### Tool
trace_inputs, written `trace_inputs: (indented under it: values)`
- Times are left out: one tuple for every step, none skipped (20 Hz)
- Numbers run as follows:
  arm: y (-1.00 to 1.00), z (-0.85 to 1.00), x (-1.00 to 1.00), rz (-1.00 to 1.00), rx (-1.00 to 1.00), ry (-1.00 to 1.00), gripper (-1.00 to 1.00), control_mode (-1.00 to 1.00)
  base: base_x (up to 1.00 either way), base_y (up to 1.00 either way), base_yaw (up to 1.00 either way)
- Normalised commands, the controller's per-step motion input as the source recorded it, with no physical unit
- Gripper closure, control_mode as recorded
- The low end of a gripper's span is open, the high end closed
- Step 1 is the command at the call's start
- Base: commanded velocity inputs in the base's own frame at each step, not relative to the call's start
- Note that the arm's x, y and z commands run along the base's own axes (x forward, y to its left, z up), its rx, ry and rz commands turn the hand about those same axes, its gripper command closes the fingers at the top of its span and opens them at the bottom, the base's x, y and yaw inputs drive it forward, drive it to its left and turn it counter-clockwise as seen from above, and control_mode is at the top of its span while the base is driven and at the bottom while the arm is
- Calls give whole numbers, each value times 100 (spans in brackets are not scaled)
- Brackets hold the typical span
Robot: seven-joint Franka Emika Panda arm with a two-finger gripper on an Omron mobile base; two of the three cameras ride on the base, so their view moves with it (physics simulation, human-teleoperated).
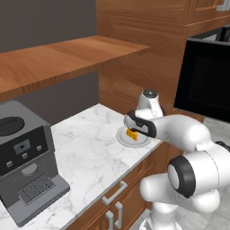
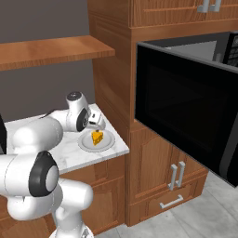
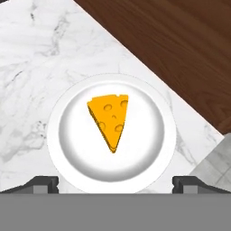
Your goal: Pick the cheese from the counter and place it in the microwave. Then turn on the microwave.
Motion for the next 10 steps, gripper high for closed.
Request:
trace_inputs:
  values:
    - [0,-13,0,0,0,0,-100,-100,0,0,0]
    - [0,-14,1,0,0,-2,-100,-100,0,0,0]
    - [0,-14,1,0,0,-3,-100,-100,0,0,0]
    - [0,-13,1,0,0,-4,-100,-100,0,0,0]
    - [0,-13,1,0,0,-5,-100,-100,0,0,0]
    - [0,-12,0,0,0,-5,-100,-100,0,0,0]
    - [0,-11,0,0,0,-4,-100,-100,0,0,0]
    - [0,-9,0,0,0,-3,-100,-100,0,0,0]
    - [0,-9,0,0,0,-2,-100,-100,0,0,0]
    - [0,-9,0,0,0,-2,-100,-100,0,0,0]
